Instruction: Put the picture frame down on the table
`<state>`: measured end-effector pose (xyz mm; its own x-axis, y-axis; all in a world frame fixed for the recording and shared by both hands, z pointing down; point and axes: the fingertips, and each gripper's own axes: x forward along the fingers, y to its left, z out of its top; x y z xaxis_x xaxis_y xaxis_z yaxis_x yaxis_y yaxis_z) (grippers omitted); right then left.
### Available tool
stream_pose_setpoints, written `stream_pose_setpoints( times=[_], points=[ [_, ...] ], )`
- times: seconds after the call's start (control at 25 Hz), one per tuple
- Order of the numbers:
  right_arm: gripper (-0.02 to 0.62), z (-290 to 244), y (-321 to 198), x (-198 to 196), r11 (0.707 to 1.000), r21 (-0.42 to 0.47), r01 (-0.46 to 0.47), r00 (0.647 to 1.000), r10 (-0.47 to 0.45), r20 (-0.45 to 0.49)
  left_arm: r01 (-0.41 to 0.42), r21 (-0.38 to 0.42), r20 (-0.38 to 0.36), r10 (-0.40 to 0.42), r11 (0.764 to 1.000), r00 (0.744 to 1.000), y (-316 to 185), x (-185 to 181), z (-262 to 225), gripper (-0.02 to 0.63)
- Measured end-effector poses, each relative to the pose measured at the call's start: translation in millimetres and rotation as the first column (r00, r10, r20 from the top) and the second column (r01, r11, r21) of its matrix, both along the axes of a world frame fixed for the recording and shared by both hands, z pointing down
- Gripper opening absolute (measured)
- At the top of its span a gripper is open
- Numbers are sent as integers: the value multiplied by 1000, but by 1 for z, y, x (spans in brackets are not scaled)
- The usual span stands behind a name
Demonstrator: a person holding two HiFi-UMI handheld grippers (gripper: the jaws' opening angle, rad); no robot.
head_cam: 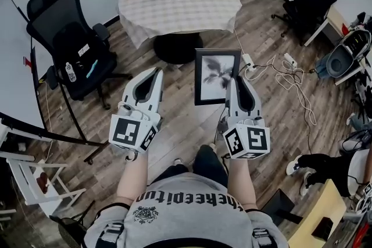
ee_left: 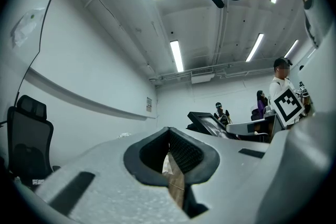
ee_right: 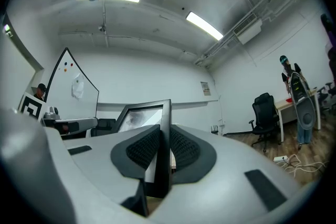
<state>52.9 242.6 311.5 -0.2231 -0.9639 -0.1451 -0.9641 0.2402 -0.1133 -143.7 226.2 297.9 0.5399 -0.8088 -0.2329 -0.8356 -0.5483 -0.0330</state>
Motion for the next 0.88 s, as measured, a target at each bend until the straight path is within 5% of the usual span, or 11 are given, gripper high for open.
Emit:
stream_pose_setpoints(
  times=[0.44, 0.88],
  points=[
    [66, 4, -39, 6, 1000, 0, 0, 1000, 0, 4, 23, 6, -5, -23, 1000, 1000, -36, -1, 2, 15],
    [66, 0, -130, 37, 999, 6, 53, 999, -53, 14, 57, 20, -3, -57, 998, 998, -118, 36, -5, 15]
  ],
)
